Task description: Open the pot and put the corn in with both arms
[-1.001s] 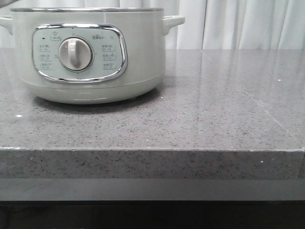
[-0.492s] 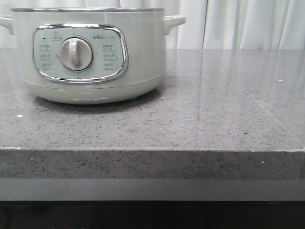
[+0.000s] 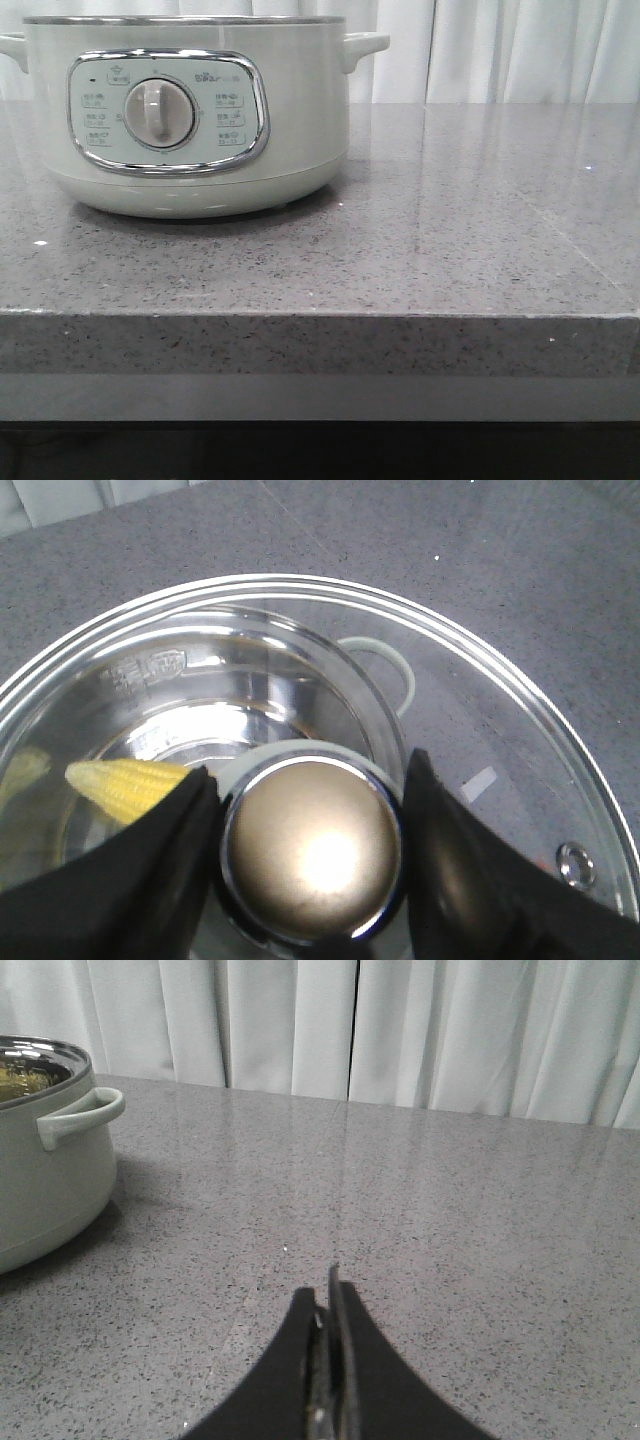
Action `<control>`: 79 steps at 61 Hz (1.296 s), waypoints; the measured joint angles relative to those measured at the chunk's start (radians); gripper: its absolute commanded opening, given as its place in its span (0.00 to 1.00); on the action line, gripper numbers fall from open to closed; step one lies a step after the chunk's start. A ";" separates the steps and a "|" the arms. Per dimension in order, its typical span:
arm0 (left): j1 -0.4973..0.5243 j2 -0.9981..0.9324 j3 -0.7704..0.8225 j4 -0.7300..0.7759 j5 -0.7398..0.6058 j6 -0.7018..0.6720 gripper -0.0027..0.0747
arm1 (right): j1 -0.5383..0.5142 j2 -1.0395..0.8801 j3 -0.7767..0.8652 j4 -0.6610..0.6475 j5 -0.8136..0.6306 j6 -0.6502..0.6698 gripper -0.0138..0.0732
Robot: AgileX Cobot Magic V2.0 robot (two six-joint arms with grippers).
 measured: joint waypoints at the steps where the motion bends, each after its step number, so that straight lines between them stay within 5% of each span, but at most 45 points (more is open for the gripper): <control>1: 0.003 0.019 -0.019 0.000 0.009 -0.002 0.28 | 0.000 0.000 0.000 0.000 0.000 0.000 0.08; 20: 0.081 0.295 -0.288 0.000 0.131 -0.042 0.28 | 0.000 -0.002 0.000 0.000 0.002 0.000 0.08; 79: 0.096 0.360 -0.261 -0.003 0.106 -0.043 0.28 | 0.000 -0.002 0.000 0.000 0.002 0.000 0.08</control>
